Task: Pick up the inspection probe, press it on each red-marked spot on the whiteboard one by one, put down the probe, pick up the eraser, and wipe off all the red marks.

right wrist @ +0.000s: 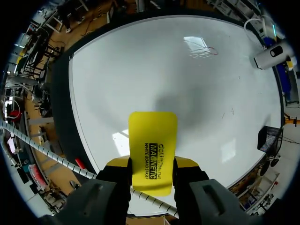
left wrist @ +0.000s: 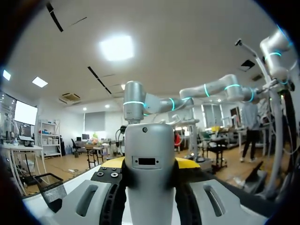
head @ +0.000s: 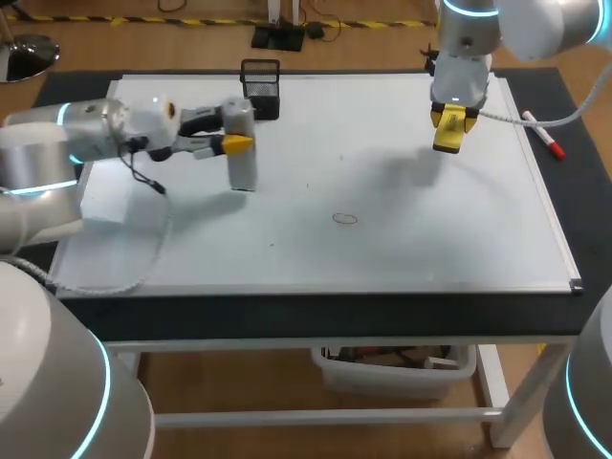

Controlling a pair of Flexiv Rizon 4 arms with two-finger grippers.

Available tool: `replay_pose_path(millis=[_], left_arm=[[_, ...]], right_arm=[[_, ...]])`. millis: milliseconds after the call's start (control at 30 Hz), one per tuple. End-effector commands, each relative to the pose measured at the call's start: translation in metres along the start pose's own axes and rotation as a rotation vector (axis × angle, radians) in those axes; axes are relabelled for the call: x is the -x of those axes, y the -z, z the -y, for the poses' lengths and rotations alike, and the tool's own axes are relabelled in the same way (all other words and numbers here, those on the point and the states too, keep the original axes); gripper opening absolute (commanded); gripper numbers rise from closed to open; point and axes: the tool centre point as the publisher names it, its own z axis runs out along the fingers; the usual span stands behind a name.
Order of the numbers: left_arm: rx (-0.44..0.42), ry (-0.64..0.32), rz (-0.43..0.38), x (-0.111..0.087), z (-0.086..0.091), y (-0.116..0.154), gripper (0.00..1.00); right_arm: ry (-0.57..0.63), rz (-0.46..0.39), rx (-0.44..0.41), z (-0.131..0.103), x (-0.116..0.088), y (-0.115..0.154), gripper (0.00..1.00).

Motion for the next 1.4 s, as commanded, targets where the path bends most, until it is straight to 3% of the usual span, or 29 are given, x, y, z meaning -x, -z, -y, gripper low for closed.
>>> replay_pose_path(millis=[33,500,867,1400], left_arm=[[0.015,-0.009,0.134,-0.005,0.014,0.031,0.00],[0.017,-0.021,0.223,0.009,0.026,0.083,0.00],[0.022,-0.022,0.228,0.005,0.028,0.093,0.00],[0.022,-0.022,0.228,0.005,0.028,0.093,0.00]], right_arm=[[0.002,-0.002,-0.001,0.000,-0.001,0.001,0.00],[0.002,-0.002,-0.001,0.000,-0.001,0.001,0.00],[0.002,-0.002,-0.001,0.000,-0.001,0.001,0.00],[0.167,0.007,0.018,-0.085,0.061,0.012,0.00]])
